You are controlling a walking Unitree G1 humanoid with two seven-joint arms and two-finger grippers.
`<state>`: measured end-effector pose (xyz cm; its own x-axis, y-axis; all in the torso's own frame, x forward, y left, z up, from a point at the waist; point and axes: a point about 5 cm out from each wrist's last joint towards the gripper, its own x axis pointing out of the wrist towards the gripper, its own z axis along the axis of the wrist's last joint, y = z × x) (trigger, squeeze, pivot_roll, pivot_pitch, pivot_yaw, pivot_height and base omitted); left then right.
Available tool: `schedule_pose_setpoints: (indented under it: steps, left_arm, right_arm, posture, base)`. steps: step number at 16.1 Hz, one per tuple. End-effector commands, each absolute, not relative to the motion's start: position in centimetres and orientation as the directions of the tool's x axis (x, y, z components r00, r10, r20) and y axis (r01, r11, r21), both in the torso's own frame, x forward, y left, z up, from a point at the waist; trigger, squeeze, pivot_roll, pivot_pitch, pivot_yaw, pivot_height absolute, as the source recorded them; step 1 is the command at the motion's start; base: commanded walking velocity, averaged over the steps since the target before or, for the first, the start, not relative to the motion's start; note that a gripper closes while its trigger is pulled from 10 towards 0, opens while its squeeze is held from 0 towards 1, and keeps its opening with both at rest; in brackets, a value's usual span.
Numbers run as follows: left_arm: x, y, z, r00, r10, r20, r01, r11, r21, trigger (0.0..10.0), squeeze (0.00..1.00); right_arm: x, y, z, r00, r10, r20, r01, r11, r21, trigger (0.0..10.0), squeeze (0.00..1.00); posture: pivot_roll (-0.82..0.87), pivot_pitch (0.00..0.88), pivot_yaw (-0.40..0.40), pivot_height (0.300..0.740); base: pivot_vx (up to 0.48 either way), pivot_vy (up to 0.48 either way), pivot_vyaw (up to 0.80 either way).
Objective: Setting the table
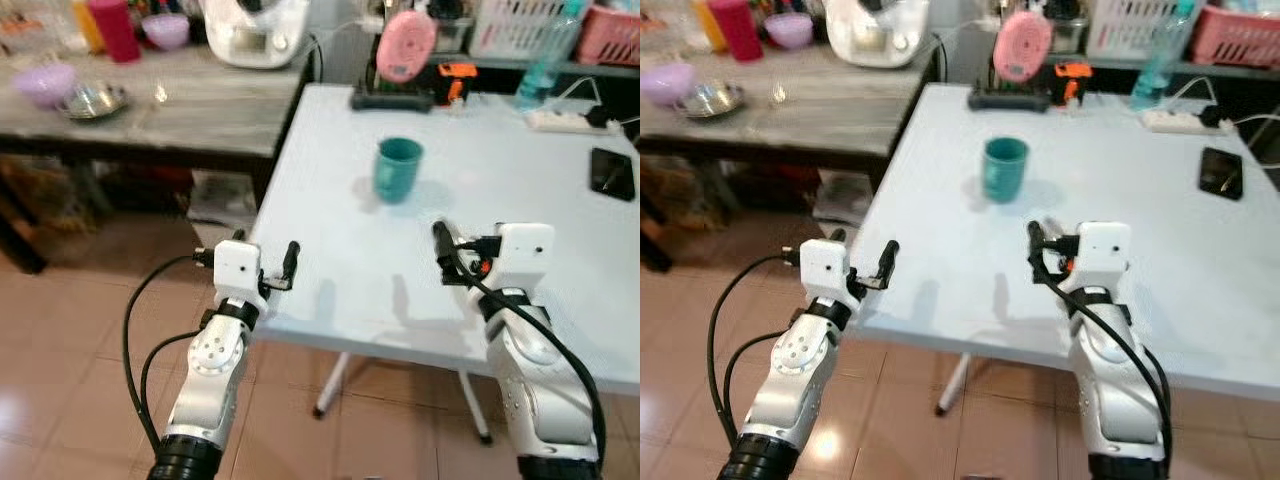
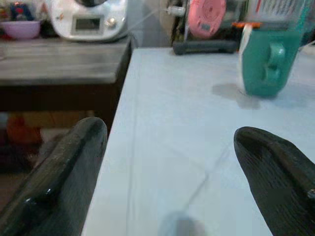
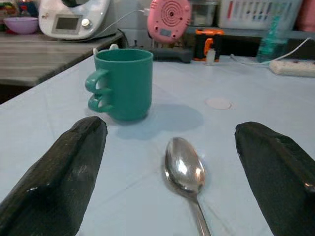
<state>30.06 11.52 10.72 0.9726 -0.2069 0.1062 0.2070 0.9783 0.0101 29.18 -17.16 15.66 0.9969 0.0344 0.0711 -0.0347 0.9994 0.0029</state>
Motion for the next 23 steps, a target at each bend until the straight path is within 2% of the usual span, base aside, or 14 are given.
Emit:
schedule_pose_setpoints:
  steps: [1,4,10,20,23]
  left_arm:
    - [30.15,11.83,10.79,0.975,-0.194,0.107,0.193,0.981,0.014,10.0,0.00]
    - [30.20,11.63,10.85,0.974,-0.197,0.115,0.200,0.980,-0.014,10.0,0.00]
    - [29.88,11.14,10.18,0.962,-0.259,0.090,0.258,0.966,0.024,10.0,0.00]
    - [30.03,10.96,10.34,0.961,-0.257,0.102,0.258,0.966,-0.001,10.0,0.00]
    - [30.03,10.96,10.14,0.960,-0.266,0.091,0.269,0.963,-0.028,10.0,0.00]
  right_arm:
    - [29.20,-16.89,15.82,0.996,0.044,0.074,-0.044,0.999,0.000,10.0,0.00]
    - [29.25,-16.98,15.78,0.997,0.045,0.070,-0.045,0.999,-0.003,10.0,0.00]
    - [29.22,-17.21,15.73,0.997,0.031,0.068,-0.030,1.000,-0.002,10.0,0.00]
    - [29.18,-17.40,15.64,0.998,0.021,0.064,-0.021,1.000,-0.005,10.0,0.00]
    - [29.15,-17.34,15.64,0.998,0.019,0.064,-0.019,1.000,0.000,10.0,0.00]
  posture:
    - [-0.26,0.078,0.041,0.740]
    - [-0.26,0.077,0.036,0.740]
    - [-0.26,0.078,0.034,0.740]
    - [-0.27,0.076,0.036,0.740]
    - [-0.27,0.075,0.036,0.740]
  base:
    - [0.000,-0.480,0.00]
    - [0.000,0.000,0.00]
    - [0.000,0.000,0.00]
    - [0.000,-0.422,0.00]
    - [0.000,0.000,0.00]
